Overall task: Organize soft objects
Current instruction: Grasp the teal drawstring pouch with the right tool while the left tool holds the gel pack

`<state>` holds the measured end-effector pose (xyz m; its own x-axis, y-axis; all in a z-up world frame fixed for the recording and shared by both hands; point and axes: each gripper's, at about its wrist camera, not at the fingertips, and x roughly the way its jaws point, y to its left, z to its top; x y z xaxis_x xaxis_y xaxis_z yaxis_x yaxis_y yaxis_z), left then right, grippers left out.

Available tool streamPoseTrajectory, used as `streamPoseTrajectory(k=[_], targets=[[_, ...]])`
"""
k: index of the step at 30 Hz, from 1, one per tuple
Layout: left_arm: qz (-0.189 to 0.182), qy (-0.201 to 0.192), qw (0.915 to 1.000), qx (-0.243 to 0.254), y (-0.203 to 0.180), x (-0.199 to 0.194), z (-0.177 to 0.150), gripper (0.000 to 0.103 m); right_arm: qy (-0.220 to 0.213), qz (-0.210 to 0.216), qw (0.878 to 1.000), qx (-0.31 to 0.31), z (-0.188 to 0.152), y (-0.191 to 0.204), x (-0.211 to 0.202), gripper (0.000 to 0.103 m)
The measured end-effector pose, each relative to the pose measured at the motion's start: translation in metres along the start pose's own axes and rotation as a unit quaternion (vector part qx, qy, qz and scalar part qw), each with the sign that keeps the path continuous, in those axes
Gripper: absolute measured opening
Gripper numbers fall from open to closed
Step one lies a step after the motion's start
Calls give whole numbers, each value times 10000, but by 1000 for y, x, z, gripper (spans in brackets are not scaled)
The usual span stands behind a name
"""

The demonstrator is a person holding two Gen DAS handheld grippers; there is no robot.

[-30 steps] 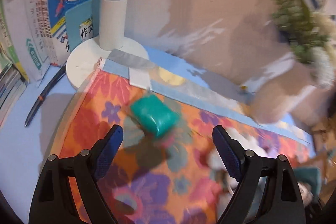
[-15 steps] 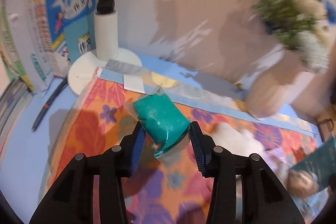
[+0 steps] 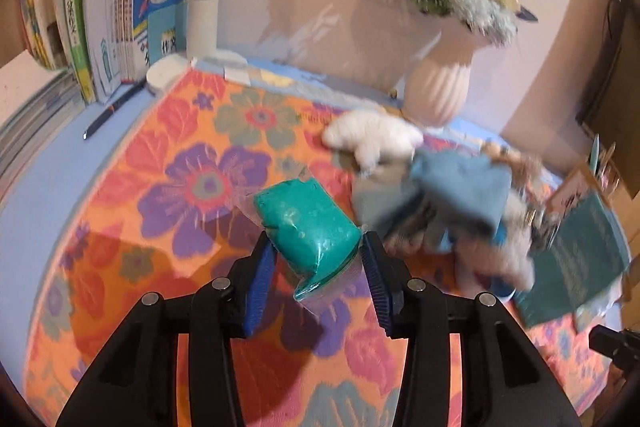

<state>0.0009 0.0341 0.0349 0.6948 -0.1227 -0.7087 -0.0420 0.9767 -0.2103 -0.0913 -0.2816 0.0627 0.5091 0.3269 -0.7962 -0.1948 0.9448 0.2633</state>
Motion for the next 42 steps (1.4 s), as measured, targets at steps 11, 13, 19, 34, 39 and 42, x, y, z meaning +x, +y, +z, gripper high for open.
streamPoseTrajectory(k=[11, 13, 19, 34, 39, 42], targets=[[-26, -277, 9995, 163, -3, -3, -14, 42, -796, -159, 9967, -50, 36, -4, 9, 103], [-18, -276, 9993, 234, -6, -3, -15, 42, -435, -307, 9986, 7, 49, -8, 35, 103], [-16, -236, 9990, 374, -8, 0, -15, 42, 171, -717, 9971, -210, 59, -7, 89, 103], [64, -237, 9990, 375, -9, 0, -15, 42, -191, -110, 9994, -269, 35, 6, 67, 13], [106, -215, 9988, 417, -9, 0, -16, 42, -28, 998, 9947, -262, 12, 12, 41, 13], [89, -213, 9987, 451, -10, 0, -16, 42, 319, 787, 9952, -488, -6, 14, 32, 17]])
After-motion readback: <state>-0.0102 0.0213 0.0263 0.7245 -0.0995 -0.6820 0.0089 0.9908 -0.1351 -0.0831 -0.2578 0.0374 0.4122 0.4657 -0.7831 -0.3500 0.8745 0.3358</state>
